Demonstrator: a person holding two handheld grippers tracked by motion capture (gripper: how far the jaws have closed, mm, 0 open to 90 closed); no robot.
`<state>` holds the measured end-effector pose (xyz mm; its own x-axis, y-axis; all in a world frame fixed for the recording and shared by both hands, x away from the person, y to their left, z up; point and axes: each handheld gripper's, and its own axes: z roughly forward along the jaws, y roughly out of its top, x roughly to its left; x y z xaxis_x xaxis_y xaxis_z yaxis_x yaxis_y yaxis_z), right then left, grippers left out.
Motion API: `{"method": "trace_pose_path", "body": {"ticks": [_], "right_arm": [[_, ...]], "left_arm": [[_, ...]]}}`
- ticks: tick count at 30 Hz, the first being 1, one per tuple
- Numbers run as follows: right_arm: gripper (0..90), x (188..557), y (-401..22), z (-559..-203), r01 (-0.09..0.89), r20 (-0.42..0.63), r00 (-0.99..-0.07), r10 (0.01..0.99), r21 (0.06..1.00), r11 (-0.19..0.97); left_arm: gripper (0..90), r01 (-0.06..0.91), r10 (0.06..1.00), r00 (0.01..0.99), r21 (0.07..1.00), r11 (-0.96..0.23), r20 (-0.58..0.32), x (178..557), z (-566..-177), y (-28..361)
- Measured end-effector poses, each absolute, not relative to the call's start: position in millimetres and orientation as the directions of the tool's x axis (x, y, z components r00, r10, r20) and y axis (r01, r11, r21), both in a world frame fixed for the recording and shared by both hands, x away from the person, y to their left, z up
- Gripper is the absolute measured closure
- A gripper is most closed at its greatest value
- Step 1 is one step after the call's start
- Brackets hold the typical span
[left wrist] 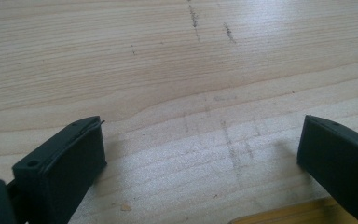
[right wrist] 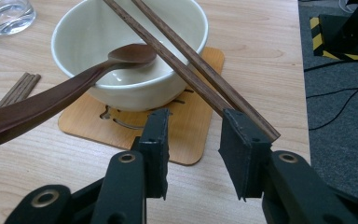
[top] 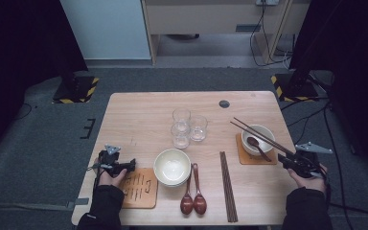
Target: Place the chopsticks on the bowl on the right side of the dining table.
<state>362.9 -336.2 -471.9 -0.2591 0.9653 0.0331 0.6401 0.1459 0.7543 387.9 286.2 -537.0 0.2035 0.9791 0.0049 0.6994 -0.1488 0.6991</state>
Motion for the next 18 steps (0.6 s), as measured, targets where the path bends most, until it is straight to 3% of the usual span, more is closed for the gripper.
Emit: {"method": "trace_pose_path", "body": {"ticks": [18], "right_arm": [[58.5,363.9,-330.1,-463.2,0.598,0.032,-0.288,0.957,0.786,0.154]], "left_arm": [[0.0,0.699,0.979,0.204,0.699,-0.149,0.005,387.9,-537.0,286.3]]}}
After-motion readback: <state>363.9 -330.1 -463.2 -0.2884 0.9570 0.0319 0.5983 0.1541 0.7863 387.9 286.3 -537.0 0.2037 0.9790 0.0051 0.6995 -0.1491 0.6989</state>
